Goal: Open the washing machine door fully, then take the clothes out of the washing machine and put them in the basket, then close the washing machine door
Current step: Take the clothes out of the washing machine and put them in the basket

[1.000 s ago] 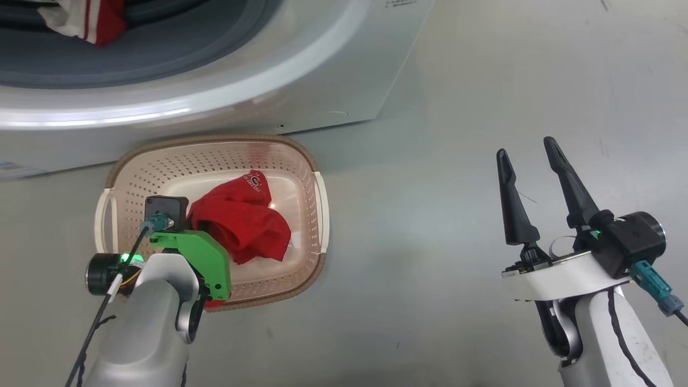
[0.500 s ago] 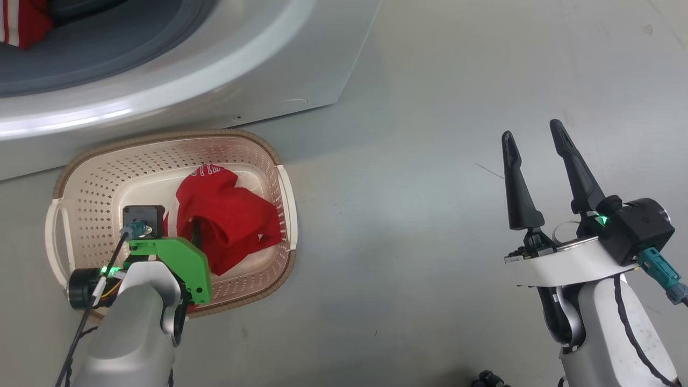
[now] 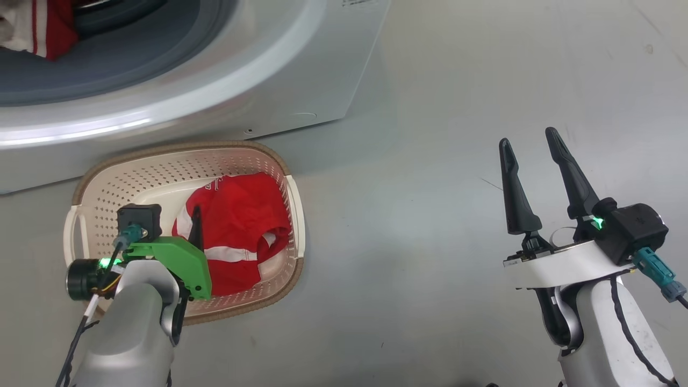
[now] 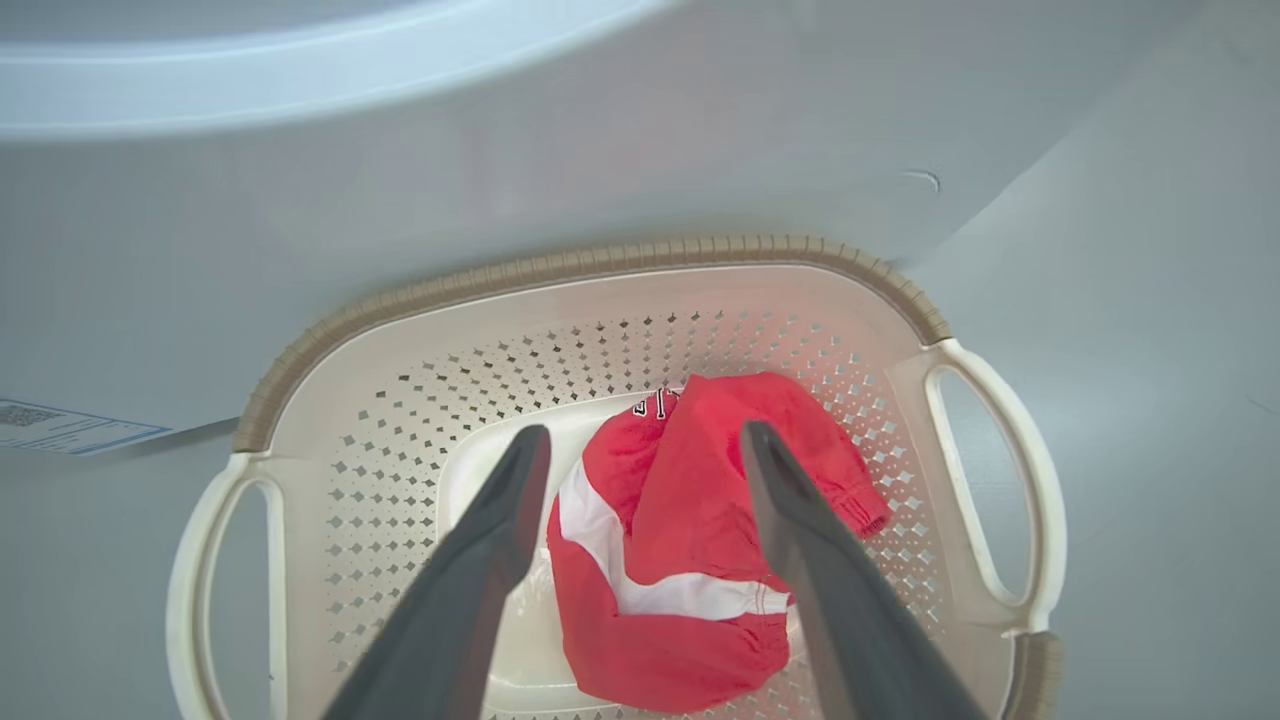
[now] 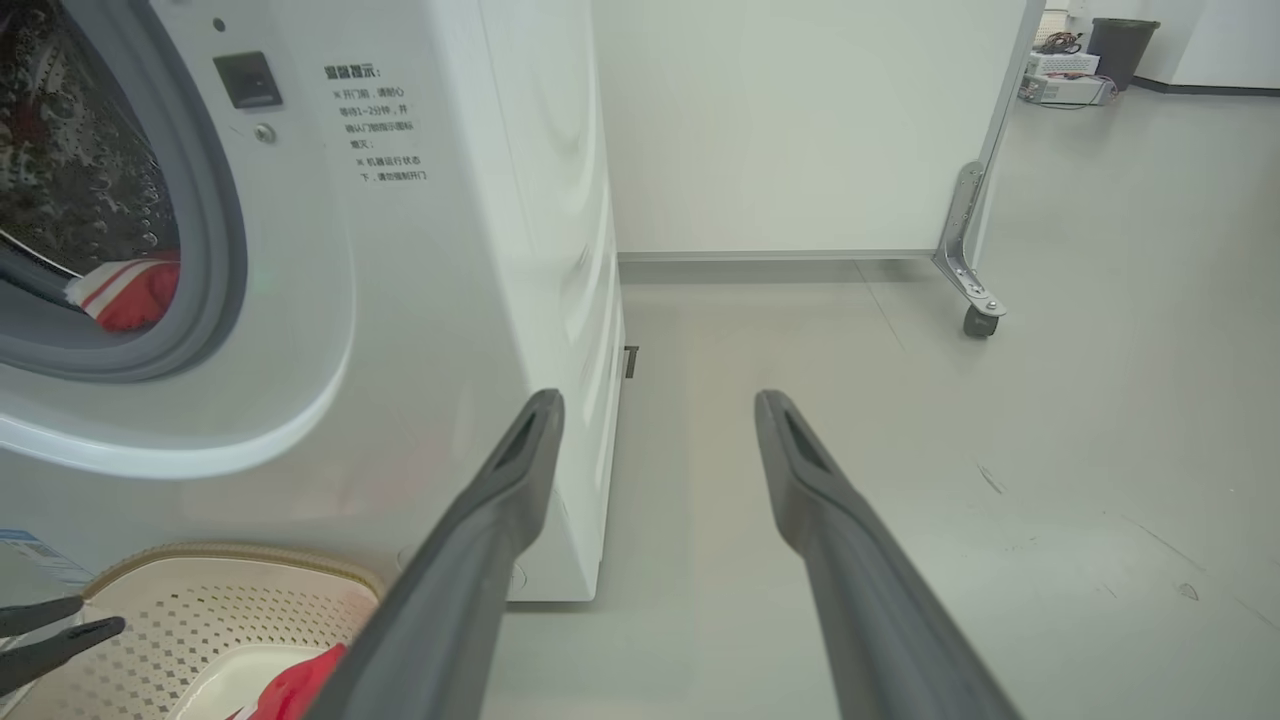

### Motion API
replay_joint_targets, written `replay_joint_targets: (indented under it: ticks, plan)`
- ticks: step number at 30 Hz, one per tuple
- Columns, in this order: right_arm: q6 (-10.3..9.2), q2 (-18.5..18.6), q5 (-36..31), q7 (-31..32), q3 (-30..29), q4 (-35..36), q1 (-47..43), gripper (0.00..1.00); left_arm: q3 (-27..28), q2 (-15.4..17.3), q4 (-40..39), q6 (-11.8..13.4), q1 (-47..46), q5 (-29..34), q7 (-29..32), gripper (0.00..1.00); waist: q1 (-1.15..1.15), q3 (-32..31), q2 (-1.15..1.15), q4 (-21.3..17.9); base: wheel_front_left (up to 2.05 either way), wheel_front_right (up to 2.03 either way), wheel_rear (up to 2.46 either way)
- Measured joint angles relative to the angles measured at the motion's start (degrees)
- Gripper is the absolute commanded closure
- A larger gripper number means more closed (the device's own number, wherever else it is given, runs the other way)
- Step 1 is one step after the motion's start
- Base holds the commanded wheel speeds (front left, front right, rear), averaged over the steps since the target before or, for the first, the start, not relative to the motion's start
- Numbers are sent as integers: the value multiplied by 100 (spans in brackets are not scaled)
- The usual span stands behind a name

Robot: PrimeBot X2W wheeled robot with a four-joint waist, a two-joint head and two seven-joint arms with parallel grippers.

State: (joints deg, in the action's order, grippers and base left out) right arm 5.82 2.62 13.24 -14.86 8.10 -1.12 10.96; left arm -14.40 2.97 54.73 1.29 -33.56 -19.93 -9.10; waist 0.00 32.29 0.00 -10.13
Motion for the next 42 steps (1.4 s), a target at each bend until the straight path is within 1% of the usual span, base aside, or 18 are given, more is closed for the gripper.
replay_joint_targets:
  ticks: [2, 5, 16, 18, 23, 26, 30, 33, 37, 42]
  plan:
    - [0, 0, 0, 0, -9, -30, -2, 0, -53, -1, -31, -94, 0, 14, -199, 0, 0, -65, 0, 34, 0, 0, 0]
    - [0, 0, 0, 0, -27, -62, -2, 0, -71, -15, -100, -110, 0, 59, -466, 0, 0, -164, 0, 105, 0, 0, 0]
    - [-26, 1, -19, 0, -116, -310, -127, 0, 16, -34, -650, -140, 29, 76, -539, 0, 0, -610, 0, 454, 0, 0, 0]
    - [-30, 4, -30, 0, -142, -338, -169, 0, 37, -42, -814, -169, 70, 66, -546, 0, 0, -717, 0, 518, 0, 0, 0]
    - [-43, 46, -71, 0, -210, -423, -313, 0, 175, -62, -1610, -176, 210, 56, -554, 0, 0, -992, 0, 679, 0, 0, 0]
    - [-43, 48, -77, 0, -210, -498, -360, 0, 233, -63, -1953, -174, 352, 93, -559, 0, 0, -1164, 0, 764, 0, 0, 0]
    - [-43, 47, -78, 0, -213, -588, -489, 0, 245, -62, -2275, -151, 737, 196, -559, 0, 0, -1407, 0, 858, 0, 0, 0]
    - [-43, 45, -79, 0, -205, -654, -593, 0, 293, -56, -2533, -67, 990, 220, -559, 0, 0, -1597, 0, 912, 0, 0, 0]
    - [-43, 46, -79, 0, -214, -717, -731, 0, 282, -36, -2832, -26, 1304, 392, -559, 0, 0, -1854, 0, 969, 0, 0, 0]
    - [-47, 47, -80, 0, -226, -790, -989, 0, 233, 89, -3165, 70, 1793, 543, -559, 0, 0, -2219, 0, 1052, 0, 0, 0]
